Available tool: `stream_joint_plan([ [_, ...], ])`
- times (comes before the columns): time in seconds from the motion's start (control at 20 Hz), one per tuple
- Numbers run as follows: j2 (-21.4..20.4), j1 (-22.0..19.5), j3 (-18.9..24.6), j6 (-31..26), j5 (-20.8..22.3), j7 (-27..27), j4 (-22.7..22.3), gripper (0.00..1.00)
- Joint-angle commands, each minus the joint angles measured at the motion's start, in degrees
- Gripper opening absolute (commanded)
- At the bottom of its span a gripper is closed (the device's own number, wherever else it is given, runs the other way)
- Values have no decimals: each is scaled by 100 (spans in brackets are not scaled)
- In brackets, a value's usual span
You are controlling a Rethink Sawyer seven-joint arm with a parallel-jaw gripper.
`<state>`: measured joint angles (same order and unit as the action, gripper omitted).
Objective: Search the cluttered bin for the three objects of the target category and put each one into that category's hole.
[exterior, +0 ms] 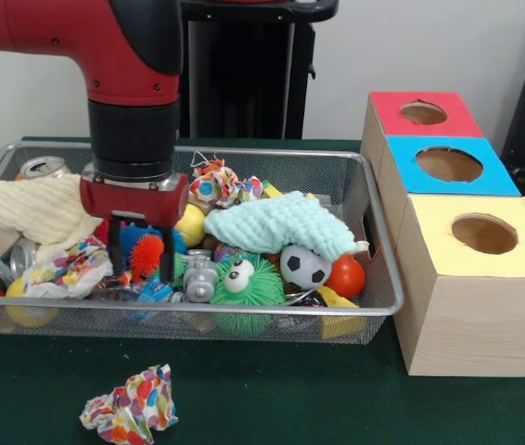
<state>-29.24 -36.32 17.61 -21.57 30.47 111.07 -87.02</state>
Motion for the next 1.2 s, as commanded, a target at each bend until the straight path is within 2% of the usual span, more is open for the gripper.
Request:
stream_joint_plan([
  [0.05,183,301,-4,-194,232,-74,196,100],
  [0.35,239,337,-28,-96,203,-83,187,100],
  [1.2,347,-59,258,31,241,-399,96,100],
])
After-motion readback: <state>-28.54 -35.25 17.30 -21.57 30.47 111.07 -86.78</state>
